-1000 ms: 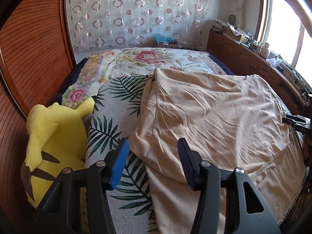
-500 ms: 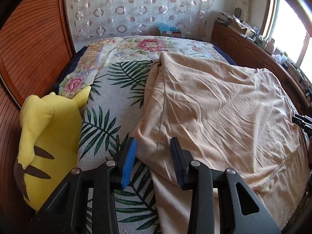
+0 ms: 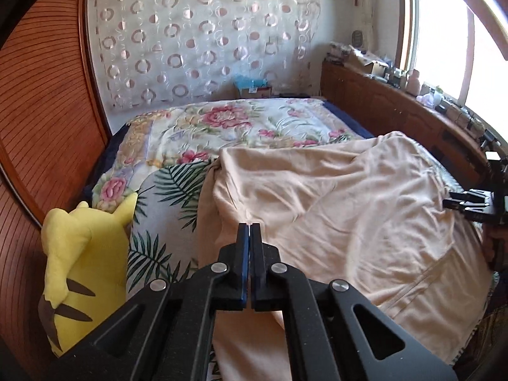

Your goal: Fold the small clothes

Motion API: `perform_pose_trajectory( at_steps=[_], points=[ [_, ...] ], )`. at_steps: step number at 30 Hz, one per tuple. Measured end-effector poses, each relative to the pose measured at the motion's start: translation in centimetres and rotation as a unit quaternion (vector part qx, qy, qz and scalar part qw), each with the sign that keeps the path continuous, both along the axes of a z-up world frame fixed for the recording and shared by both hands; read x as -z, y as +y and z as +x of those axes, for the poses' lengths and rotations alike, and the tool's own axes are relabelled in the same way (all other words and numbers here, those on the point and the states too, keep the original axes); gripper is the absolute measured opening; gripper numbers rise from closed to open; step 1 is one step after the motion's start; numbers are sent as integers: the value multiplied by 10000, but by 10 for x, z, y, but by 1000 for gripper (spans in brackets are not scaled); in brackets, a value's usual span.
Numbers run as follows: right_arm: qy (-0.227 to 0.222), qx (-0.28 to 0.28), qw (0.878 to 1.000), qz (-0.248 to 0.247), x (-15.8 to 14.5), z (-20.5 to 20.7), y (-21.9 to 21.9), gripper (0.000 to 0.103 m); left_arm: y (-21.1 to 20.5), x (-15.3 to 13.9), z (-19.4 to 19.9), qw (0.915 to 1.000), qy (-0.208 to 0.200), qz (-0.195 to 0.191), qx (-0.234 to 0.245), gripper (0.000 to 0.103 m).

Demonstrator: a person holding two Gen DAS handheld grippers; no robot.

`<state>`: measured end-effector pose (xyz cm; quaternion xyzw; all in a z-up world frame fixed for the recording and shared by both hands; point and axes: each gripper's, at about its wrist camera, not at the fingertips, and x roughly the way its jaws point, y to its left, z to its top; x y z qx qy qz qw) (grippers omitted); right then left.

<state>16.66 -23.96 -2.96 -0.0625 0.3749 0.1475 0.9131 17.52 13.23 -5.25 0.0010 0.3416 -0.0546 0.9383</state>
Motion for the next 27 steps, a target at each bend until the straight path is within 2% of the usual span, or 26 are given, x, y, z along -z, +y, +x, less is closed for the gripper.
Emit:
perform_pose_trajectory(
  at_steps=[2, 4, 5, 7, 16, 27],
  points=[
    [-4, 4, 10000, -2, 0, 0, 0, 43, -1, -4, 0, 10000, -37, -45, -1, 1],
    [-6, -2, 10000, 24, -1, 1, -2, 19, -1, -4, -2, 9999, -67, -89, -29, 1],
    [-8, -48, 10000, 21, -2, 1, -2, 13, -4, -3, -4, 10000, -60, -72, -18, 1],
    [-123, -157, 9998, -28, -7, -3, 0, 9, -5, -2, -9, 9999, -108, -40, -63, 1],
    [-833, -460, 9948, 360, -57, -44, -20, 6, 0, -28, -48, 9977, -554, -384, -86, 1],
    [-1047, -581, 9917, 470, -77, -112, -61, 5, 3, -43, -113, 9952, -810, -546, -23, 1]
  ],
)
